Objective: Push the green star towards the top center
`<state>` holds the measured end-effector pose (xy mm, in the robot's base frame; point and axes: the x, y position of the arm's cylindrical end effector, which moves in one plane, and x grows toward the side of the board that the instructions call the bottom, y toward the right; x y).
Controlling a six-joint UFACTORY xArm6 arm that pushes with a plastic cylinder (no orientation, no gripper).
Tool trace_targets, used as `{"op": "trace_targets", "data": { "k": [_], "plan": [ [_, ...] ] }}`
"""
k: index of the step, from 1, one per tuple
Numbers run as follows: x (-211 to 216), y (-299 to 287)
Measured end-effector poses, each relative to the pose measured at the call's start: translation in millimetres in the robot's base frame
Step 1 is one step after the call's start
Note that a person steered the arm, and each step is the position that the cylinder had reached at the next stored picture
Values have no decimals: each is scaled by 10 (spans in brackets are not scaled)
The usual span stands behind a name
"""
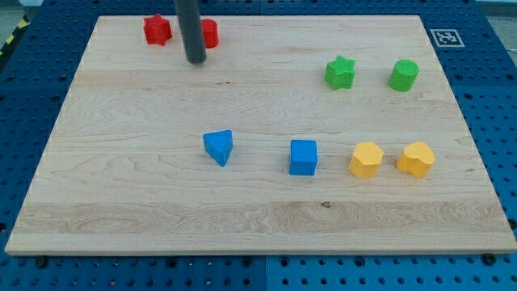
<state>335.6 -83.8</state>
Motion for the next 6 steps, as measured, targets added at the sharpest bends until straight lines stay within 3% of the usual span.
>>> {"op": "trace_targets", "data": {
  "k": [1,3,6],
  "plan": [
    [445,696],
    [466,2225],
    [111,2293]
  ]
}}
